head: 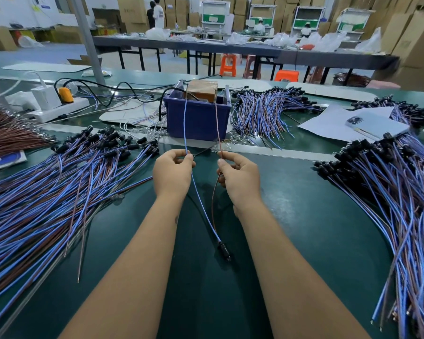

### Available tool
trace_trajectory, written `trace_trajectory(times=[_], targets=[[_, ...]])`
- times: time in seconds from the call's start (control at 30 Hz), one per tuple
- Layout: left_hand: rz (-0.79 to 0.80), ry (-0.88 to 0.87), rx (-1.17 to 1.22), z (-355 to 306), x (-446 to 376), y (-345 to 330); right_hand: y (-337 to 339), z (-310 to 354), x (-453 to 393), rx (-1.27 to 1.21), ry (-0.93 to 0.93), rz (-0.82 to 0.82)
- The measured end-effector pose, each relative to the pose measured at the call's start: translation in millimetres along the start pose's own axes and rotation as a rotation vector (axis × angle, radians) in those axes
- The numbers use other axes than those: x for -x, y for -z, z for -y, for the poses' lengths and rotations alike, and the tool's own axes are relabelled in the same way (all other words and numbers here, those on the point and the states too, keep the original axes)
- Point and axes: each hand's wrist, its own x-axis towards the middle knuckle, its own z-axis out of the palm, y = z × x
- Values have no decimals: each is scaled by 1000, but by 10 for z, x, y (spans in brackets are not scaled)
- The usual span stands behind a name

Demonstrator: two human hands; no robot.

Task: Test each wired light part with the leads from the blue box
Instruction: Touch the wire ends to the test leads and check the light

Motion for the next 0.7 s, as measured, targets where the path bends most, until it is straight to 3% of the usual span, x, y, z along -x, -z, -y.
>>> trace_trajectory(times=[0.7], targets=[[-6, 20, 58, -6, -5, 12, 20, 36, 33, 37, -8, 19]])
